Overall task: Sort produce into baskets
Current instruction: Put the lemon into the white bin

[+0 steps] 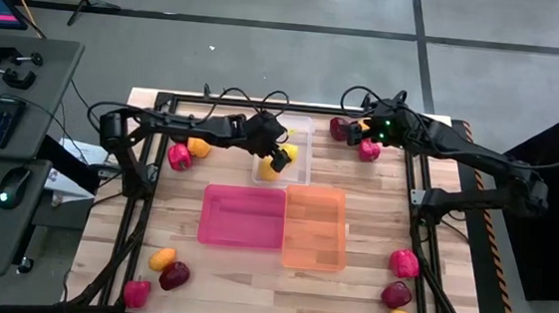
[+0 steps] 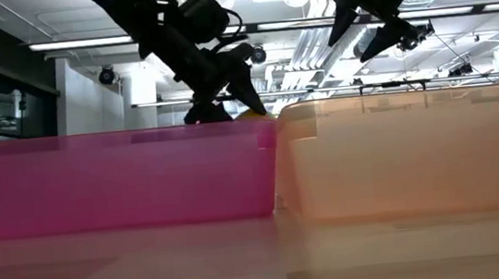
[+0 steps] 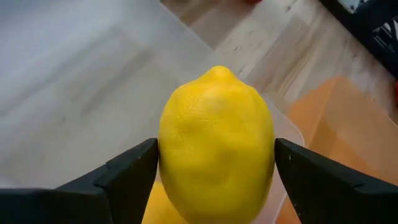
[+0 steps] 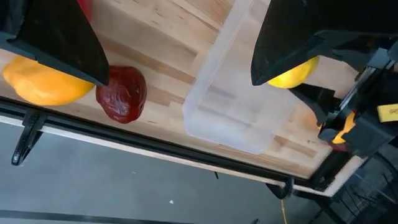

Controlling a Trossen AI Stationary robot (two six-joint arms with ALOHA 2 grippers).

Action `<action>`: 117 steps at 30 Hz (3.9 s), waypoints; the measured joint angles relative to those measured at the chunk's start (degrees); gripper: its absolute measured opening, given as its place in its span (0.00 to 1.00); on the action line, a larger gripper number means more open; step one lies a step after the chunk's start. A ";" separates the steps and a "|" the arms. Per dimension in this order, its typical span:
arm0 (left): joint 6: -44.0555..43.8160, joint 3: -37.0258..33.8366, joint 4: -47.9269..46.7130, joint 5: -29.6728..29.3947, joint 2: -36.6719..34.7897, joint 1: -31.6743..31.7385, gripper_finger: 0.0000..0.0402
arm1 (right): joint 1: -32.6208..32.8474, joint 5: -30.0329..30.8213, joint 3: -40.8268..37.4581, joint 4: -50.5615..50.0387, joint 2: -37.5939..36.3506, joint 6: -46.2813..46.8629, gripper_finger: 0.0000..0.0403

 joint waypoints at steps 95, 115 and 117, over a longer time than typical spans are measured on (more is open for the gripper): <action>1.63 -18.31 0.32 -6.26 -48.33 1.46 0.84 | 1.58 -15.22 0.33 38.07 30.58 -1.76 0.77; 1.45 -18.29 -4.80 1.20 -56.36 -1.74 0.84 | -1.05 -13.98 0.33 39.84 31.44 -1.14 0.78; 1.54 -18.29 -5.07 1.17 -56.50 -2.31 0.84 | -0.85 -14.07 0.33 40.85 31.40 -0.83 0.80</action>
